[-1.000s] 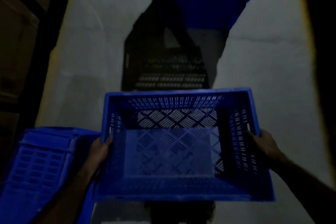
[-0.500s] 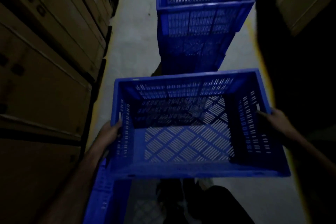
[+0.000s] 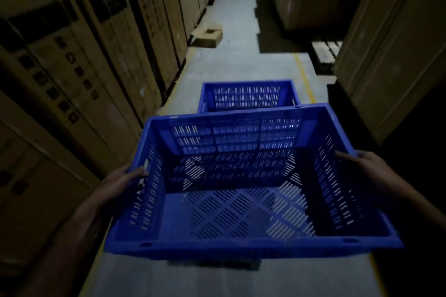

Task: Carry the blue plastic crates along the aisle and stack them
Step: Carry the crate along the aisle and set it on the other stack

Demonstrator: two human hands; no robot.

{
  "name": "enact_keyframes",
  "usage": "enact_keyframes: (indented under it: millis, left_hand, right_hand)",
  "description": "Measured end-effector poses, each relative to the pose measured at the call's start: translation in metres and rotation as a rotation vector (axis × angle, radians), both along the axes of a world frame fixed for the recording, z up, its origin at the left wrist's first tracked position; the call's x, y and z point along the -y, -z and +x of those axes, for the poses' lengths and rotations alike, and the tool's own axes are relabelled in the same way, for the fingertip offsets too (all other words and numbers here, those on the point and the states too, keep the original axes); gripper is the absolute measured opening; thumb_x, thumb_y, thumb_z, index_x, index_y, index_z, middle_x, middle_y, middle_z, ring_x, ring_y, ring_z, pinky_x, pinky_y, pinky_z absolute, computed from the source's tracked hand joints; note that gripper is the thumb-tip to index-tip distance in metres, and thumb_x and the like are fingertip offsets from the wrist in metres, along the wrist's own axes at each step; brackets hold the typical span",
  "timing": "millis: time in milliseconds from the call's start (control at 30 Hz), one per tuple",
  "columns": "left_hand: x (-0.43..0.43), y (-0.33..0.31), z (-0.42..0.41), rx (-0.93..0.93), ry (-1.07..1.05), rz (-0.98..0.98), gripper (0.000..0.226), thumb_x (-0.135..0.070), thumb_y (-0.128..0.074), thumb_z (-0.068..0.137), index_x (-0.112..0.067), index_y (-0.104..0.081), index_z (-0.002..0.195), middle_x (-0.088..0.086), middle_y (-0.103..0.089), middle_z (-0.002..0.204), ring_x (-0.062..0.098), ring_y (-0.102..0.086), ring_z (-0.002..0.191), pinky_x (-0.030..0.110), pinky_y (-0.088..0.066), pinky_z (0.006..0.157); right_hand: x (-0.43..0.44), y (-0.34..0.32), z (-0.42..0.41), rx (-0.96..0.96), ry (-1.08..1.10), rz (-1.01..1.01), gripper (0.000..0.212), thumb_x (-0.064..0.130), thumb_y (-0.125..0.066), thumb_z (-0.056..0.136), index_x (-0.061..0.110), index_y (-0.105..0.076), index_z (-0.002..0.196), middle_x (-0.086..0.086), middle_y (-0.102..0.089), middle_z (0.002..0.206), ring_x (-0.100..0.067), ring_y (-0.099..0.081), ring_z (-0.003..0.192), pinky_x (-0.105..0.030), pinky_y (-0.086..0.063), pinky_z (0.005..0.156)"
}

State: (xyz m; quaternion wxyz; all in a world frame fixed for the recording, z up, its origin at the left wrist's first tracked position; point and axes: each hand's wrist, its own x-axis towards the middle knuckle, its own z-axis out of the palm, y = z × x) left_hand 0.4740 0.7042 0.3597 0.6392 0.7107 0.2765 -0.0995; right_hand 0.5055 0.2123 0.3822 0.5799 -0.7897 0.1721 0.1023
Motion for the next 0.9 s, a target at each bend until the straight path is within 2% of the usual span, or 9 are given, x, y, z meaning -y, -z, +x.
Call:
enact_keyframes:
  millis: [100,167,233,333,433,500,600,767,900]
  left_hand:
    - [0.007,-0.021,0.044,0.097,0.015,-0.083,0.036,-0.017,-0.049,0.098,-0.004,-0.051,0.131,0.015,-0.058,0.11,0.021,-0.055,0.075,0.021,-0.055,0.05]
    - [0.01,-0.032,0.077,0.146,0.047,-0.108,0.035,-0.017,-0.049,0.097,-0.007,-0.052,0.131,0.012,-0.059,0.107,0.021,-0.056,0.077,0.02,-0.056,0.049]
    - [0.013,-0.039,0.116,0.195,0.056,-0.118,0.034,-0.018,-0.05,0.096,-0.011,-0.053,0.129,0.013,-0.06,0.11,0.022,-0.058,0.08,0.025,-0.057,0.054]
    - [0.015,-0.047,0.18,0.248,0.07,-0.106,0.028,-0.02,-0.051,0.096,-0.016,-0.057,0.123,0.012,-0.061,0.116,0.022,-0.061,0.085,0.035,-0.054,0.071]
    - [0.017,-0.054,0.239,0.311,0.105,-0.114,0.021,-0.019,-0.051,0.096,-0.014,-0.061,0.114,0.012,-0.06,0.115,0.017,-0.064,0.079,0.027,-0.057,0.062]
    - [0.018,-0.058,0.278,0.313,0.127,-0.121,0.022,-0.019,-0.051,0.097,-0.012,-0.061,0.115,0.012,-0.06,0.118,0.019,-0.064,0.085,0.03,-0.058,0.067]
    - [0.025,-0.057,0.328,0.3,0.114,-0.091,0.019,-0.017,-0.051,0.098,-0.01,-0.062,0.112,0.012,-0.06,0.12,0.019,-0.064,0.087,0.032,-0.055,0.073]
    - [0.039,-0.044,0.384,0.266,0.102,-0.029,0.033,-0.019,-0.051,0.098,-0.007,-0.056,0.128,0.014,-0.062,0.116,0.021,-0.065,0.089,0.039,-0.053,0.077]
    - [0.047,-0.03,0.415,0.258,0.039,-0.018,0.034,-0.018,-0.052,0.098,-0.007,-0.056,0.13,0.013,-0.062,0.12,0.024,-0.065,0.094,0.041,-0.052,0.077]
  right_hand:
    - [0.011,-0.027,0.056,0.042,0.007,0.005,0.024,0.023,-0.057,0.091,0.002,-0.067,0.087,-0.008,-0.067,0.055,-0.021,-0.06,0.043,-0.023,-0.047,0.037]
    - [0.018,-0.039,0.093,0.068,-0.001,0.02,0.024,0.029,-0.059,0.089,0.006,-0.067,0.088,-0.001,-0.069,0.053,-0.019,-0.064,0.046,-0.027,-0.052,0.046]
    - [0.023,-0.046,0.128,0.085,0.013,0.034,0.048,0.051,-0.073,0.069,0.008,-0.069,0.09,-0.002,-0.073,0.06,-0.021,-0.067,0.053,-0.031,-0.055,0.056]
    - [0.03,-0.054,0.18,0.092,0.034,0.019,0.079,0.066,-0.081,0.036,0.008,-0.07,0.09,-0.002,-0.074,0.064,-0.014,-0.069,0.053,-0.024,-0.056,0.05]
    - [0.036,-0.06,0.226,0.121,0.082,0.033,0.091,0.071,-0.079,0.009,0.014,-0.072,0.08,-0.001,-0.075,0.069,-0.012,-0.071,0.059,-0.023,-0.057,0.054]
    - [0.037,-0.062,0.255,0.125,0.096,0.062,0.076,0.069,-0.081,0.024,0.016,-0.076,0.077,-0.003,-0.076,0.075,-0.013,-0.071,0.061,-0.025,-0.058,0.057]
    - [0.035,-0.06,0.301,0.128,0.124,0.072,0.028,0.041,-0.065,0.082,0.014,-0.071,0.085,0.0,-0.075,0.068,-0.011,-0.069,0.053,-0.022,-0.055,0.048]
    - [0.043,-0.035,0.375,0.094,0.167,0.115,0.024,0.026,-0.058,0.09,0.006,-0.067,0.1,0.001,-0.073,0.06,-0.011,-0.068,0.052,-0.022,-0.056,0.046]
    - [0.043,-0.025,0.419,0.107,0.12,-0.02,0.035,0.025,-0.057,0.091,-0.005,-0.063,0.108,-0.021,-0.068,0.09,-0.032,-0.063,0.071,-0.039,-0.052,0.069]
